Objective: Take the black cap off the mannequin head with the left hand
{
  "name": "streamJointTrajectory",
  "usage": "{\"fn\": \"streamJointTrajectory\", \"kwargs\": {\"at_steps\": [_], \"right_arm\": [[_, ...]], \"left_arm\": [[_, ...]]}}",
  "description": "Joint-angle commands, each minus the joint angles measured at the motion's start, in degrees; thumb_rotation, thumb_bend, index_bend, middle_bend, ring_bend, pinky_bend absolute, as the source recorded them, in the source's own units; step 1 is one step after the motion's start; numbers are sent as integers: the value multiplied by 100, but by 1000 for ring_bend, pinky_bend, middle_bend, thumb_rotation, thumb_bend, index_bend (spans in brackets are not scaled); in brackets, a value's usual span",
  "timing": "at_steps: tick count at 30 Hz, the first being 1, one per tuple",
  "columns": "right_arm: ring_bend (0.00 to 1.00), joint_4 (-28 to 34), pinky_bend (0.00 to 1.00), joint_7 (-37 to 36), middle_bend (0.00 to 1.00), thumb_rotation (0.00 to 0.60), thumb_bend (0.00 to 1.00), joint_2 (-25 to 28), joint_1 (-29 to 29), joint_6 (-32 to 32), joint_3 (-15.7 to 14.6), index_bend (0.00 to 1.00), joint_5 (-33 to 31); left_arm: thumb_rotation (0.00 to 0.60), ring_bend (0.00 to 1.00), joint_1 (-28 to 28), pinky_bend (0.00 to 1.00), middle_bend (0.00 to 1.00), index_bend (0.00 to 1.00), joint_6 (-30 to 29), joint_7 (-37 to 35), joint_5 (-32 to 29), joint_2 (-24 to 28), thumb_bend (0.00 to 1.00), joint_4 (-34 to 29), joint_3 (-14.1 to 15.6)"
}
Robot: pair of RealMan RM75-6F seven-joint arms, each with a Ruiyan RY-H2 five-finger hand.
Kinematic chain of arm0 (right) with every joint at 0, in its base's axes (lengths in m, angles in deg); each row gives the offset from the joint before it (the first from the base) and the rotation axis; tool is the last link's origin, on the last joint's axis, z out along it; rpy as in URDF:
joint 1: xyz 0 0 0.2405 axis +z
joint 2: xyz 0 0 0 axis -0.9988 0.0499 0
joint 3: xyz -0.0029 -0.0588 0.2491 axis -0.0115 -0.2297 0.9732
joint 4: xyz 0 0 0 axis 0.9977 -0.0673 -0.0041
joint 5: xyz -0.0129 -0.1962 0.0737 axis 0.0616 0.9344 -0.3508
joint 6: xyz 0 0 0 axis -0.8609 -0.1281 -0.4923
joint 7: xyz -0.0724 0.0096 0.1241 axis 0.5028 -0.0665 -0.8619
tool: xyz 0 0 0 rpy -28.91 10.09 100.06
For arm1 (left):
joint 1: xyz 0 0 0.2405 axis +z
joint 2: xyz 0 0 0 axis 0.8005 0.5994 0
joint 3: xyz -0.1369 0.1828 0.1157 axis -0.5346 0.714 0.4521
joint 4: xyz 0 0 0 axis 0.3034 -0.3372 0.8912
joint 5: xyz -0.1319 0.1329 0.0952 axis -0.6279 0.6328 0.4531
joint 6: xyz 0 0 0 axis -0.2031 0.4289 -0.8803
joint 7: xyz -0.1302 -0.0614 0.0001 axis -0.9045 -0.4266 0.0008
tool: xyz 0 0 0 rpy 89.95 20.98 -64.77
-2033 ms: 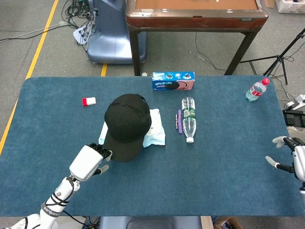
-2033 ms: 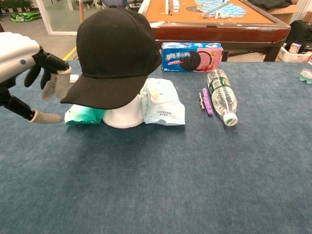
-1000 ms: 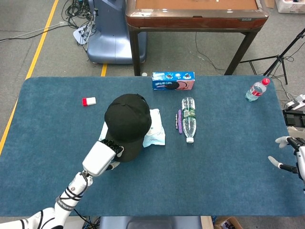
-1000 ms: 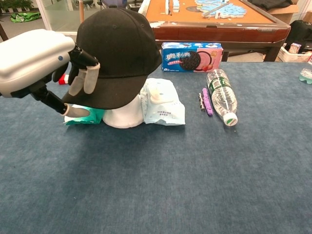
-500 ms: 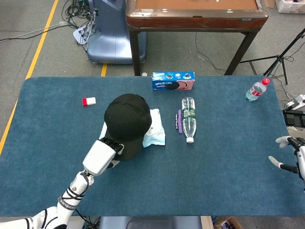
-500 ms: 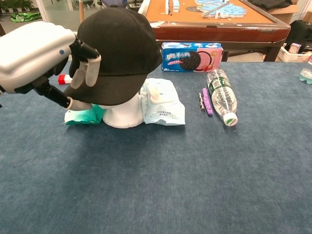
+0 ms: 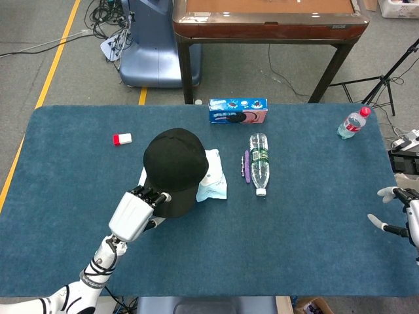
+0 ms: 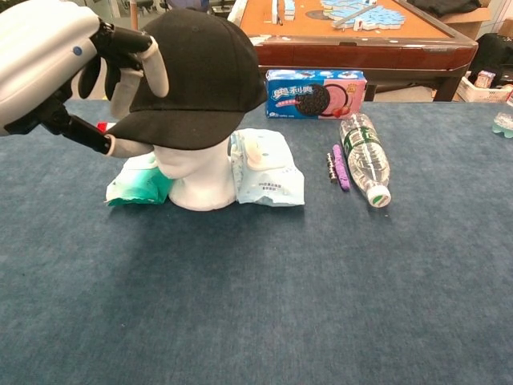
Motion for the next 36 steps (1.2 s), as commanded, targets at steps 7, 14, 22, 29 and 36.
{"fn": "streamJointTrajectory", "kwargs": {"at_steps": [7,14,22,29,36], "right_arm": [[417,4,573,21,520,600,98,-4,10,-19,-1,439,-5],[417,-4,573,13,521,600,97,-6,11,-24,1,439,-11],[417,-7,573,30,520,600,98,-14,17,-34,-1,439,-14],[417,-14,573,42,520,600,98,-13,42,-86,1,439,-30],[417,-16,573,24,520,600,98,-9,47,-104,1,439,-39]], "left_arm": [[600,594,-51,663,727,371,-124,-213,127,-40,0,192,36],[600,597,-70,663,730,384,-132,-194,136,-44,19,229,54],[600,599,-87,666,732,425,-97,-130,113,-34,131,236,72],[600,602,-116,669,733,453,-9,-20,49,29,186,205,55],[600,604,-122,669,735,464,-34,-11,72,37,250,215,78]]}}
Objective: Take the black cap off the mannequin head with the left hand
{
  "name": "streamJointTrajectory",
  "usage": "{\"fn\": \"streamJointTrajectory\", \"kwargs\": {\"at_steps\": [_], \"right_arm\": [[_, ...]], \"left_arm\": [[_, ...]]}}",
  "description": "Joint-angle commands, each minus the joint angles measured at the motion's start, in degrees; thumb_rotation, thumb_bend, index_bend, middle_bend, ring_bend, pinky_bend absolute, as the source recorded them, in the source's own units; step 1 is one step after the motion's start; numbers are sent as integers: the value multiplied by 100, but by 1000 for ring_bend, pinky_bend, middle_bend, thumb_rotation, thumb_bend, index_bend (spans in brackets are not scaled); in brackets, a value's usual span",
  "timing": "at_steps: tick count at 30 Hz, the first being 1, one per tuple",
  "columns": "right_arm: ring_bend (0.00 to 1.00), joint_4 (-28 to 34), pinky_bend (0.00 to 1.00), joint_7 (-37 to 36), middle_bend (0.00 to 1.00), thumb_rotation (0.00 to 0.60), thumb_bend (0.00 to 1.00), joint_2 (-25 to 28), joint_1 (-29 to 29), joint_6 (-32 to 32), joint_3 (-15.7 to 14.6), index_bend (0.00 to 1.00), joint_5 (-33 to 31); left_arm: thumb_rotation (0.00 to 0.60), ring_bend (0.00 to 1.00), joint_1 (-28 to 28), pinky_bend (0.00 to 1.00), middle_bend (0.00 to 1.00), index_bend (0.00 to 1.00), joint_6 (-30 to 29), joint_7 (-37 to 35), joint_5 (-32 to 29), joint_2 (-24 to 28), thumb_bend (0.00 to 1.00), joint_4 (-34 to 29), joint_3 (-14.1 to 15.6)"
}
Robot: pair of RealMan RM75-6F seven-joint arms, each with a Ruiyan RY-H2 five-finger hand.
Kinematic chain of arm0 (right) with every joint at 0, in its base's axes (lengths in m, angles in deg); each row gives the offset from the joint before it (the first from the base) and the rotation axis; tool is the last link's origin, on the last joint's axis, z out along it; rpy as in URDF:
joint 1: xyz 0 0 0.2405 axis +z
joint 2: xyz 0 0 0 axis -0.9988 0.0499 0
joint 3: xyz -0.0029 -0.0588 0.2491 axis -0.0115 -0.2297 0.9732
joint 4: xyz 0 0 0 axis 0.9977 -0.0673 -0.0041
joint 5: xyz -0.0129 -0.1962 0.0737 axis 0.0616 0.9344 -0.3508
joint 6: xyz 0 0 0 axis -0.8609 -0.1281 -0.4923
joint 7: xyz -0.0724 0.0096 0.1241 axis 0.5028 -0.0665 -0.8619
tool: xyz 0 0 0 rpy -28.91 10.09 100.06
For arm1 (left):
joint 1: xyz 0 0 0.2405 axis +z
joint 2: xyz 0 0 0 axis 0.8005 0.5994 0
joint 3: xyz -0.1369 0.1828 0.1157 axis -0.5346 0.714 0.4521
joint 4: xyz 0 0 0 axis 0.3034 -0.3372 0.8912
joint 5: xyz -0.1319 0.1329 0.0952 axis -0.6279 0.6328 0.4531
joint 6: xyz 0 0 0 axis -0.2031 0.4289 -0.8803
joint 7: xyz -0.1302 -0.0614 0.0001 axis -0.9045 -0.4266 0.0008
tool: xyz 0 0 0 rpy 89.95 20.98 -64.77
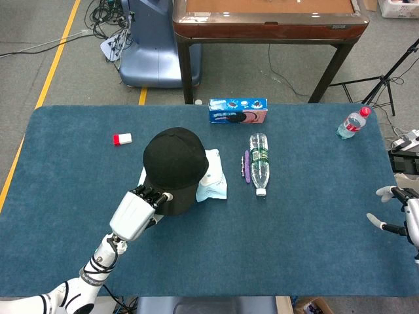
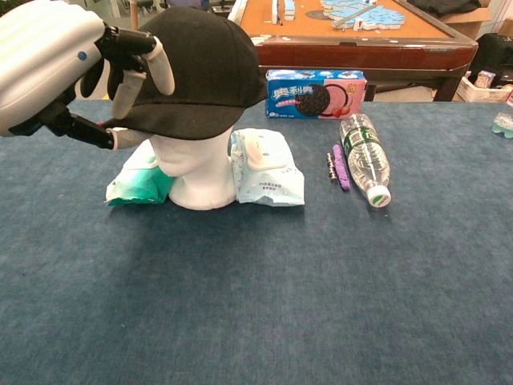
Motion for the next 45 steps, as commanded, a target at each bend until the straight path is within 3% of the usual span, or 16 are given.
{"fn": "streamJointTrajectory", "kwargs": {"at_steps": [1,15,23,45], "right_arm": [[417,2,573,-12,520,600,98,1,-7,20,-6,439,20],[417,-1,573,13,520,600,97,-10,-2,17,-6,439,14],[417,1,573,12,520,600,98,-10,-4,24,-7,439,16],[417,39,573,141,520,600,98,-36,9,18,-25,439,35]], "left_arm": [[600,604,5,669,736,464,-16,6,10,3,254,-1,12],[600,612,31,677,743,472,-121,-41,48,0,469,55,48],[600,619,30,683,751,528,-218,3,139,8,473,110,43],[600,631,-81,699,770,553,-328,626,391,440,473,-77,-228]]}}
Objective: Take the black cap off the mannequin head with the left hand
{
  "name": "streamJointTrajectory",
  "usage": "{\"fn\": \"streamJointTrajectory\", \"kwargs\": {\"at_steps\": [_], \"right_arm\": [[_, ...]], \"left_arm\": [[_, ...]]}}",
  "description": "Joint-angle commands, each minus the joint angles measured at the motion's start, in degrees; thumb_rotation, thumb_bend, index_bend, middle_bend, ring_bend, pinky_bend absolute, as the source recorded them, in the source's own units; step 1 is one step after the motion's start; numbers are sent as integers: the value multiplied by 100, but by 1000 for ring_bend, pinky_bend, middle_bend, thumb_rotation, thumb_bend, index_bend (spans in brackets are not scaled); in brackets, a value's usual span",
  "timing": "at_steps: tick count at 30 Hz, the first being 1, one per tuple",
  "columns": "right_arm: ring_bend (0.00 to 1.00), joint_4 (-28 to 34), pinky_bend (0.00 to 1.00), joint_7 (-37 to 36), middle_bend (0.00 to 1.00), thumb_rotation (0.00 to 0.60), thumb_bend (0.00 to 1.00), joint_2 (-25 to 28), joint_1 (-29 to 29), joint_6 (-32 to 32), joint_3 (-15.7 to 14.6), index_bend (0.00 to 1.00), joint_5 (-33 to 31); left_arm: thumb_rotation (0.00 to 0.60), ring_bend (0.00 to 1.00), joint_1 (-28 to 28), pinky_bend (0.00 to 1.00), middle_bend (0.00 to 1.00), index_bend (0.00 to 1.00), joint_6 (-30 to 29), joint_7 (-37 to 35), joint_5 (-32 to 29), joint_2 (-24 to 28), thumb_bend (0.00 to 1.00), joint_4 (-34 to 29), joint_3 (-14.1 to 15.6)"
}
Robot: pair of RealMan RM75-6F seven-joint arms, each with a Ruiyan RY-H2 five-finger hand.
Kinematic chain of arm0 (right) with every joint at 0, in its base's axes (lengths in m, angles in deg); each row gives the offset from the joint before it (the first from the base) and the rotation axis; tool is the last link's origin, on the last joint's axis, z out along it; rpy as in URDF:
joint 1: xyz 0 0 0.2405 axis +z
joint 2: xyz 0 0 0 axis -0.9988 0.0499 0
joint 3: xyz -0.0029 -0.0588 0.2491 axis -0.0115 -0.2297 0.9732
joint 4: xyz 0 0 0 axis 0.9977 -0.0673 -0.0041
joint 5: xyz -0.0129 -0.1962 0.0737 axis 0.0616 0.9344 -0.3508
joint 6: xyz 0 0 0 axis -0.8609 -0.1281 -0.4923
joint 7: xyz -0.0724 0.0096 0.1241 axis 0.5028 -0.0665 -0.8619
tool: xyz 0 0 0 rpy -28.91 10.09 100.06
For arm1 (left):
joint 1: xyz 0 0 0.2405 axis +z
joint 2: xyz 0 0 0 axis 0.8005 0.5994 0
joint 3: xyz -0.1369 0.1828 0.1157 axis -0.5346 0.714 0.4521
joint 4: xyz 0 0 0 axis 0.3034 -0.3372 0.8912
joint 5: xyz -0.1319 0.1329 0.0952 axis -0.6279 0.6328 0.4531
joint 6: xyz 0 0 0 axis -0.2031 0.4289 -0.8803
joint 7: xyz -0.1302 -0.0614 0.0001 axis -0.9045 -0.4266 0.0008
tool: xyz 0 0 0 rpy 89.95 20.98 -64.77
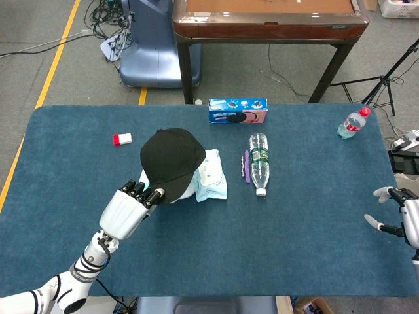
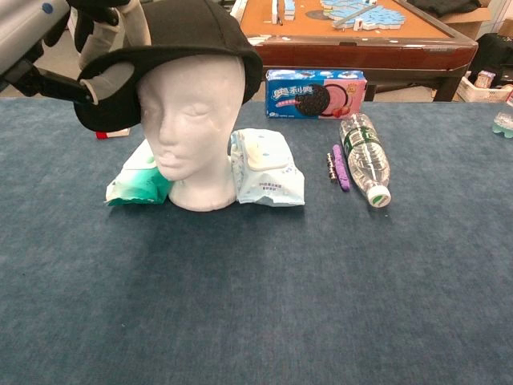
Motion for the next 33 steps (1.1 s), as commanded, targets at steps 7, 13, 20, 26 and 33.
{"fn": "streamJointTrajectory", "kwargs": {"at_steps": [7,13,20,26,33], "right_arm": [[417,9,573,47,520,600,98,-10,17,-35,0,439,-16],[417,7,573,62,520,600,98,-17,25,-49,-1,439,-23],[417,3,573,68,521,600,98,-20,34,-67,-2,439,-29],[417,-1,573,71,520,600,98,-28,40,-72,0,439,-32],[417,-3,573,59,520,600,98,-21,43,-83,2,439,-42]], "left_arm": [[600,641,-52,710,780,562,-26,76,-30,191,473,-144,-161],[600,646,-104,716,785,567,-15,166,-45,303,473,-232,-269],[600,649,-202,718,787,570,42,237,-118,375,473,-269,-419],[600,651,-335,720,789,573,123,254,-233,379,473,-186,-570],[600,652,-494,720,789,574,262,312,-487,405,473,-66,-780]]}}
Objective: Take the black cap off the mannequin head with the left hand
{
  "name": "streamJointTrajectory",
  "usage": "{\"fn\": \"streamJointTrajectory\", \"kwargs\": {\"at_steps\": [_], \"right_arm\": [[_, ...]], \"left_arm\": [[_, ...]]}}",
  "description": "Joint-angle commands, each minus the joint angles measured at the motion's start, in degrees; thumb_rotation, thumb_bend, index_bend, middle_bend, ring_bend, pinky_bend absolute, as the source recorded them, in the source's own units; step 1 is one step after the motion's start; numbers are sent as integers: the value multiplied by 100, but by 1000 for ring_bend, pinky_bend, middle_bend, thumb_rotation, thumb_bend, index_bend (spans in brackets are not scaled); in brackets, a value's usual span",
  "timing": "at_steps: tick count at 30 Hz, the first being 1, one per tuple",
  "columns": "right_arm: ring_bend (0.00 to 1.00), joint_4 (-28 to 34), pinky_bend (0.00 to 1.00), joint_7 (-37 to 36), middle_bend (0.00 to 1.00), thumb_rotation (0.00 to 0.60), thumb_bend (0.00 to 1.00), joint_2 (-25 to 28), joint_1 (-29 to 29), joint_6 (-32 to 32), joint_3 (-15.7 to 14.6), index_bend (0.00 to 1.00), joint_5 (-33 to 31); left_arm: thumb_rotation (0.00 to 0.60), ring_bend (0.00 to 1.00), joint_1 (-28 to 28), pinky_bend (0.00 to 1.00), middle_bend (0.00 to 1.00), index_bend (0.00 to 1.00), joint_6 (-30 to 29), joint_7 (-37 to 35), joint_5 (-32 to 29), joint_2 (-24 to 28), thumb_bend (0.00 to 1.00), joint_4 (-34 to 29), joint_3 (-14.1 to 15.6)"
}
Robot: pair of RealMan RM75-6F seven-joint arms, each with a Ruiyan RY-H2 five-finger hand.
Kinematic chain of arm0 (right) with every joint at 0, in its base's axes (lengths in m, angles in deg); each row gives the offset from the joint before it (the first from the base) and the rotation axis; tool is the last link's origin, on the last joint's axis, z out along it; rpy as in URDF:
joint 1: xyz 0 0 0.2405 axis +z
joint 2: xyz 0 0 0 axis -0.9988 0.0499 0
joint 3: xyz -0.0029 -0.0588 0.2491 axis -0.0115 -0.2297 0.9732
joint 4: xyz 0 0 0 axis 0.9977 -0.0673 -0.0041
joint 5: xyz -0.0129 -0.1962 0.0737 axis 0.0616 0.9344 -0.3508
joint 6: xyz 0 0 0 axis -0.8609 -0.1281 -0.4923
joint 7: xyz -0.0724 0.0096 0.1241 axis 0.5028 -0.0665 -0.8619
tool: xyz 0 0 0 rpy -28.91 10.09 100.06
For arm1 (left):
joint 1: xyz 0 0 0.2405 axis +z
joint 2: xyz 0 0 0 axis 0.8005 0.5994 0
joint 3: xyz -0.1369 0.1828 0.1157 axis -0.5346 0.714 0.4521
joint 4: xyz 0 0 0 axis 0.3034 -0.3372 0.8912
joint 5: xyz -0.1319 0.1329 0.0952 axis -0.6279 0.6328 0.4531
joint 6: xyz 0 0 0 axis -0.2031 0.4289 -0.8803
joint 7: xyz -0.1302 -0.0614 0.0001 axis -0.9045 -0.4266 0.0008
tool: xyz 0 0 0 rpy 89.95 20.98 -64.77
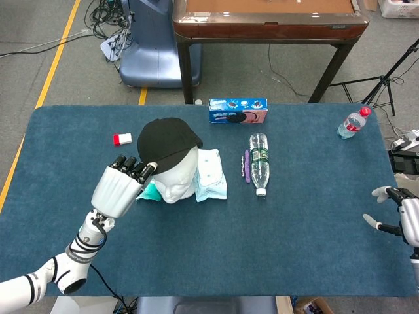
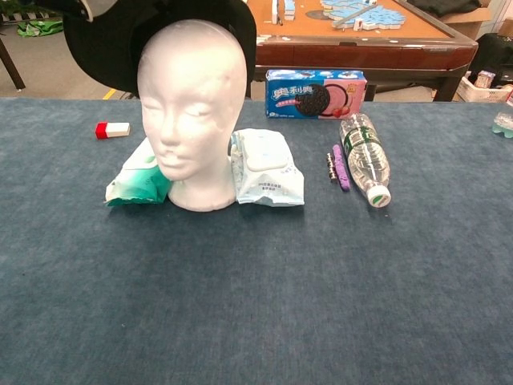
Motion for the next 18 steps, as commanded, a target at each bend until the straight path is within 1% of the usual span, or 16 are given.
{"fn": "streamJointTrajectory", "kwargs": {"at_steps": [1,10,18], "right_arm": [[417,-1,573,-6,520,600,98,1,-1,1,3,439,-5],[417,-3,573,4,521,600,97,1,5,-11,1,439,-8],[417,1,573,5,520,600,97,1,3,-7,-3,439,-5]], "left_arm": [[600,652,-55,720,790,574,40,23,-81,24,472,43,-69],[600,652,-169,720,790,574,49,126,-377,104,473,127,-292],[600,652,-193,720,790,574,109,126,-777,277,473,354,-450]]}}
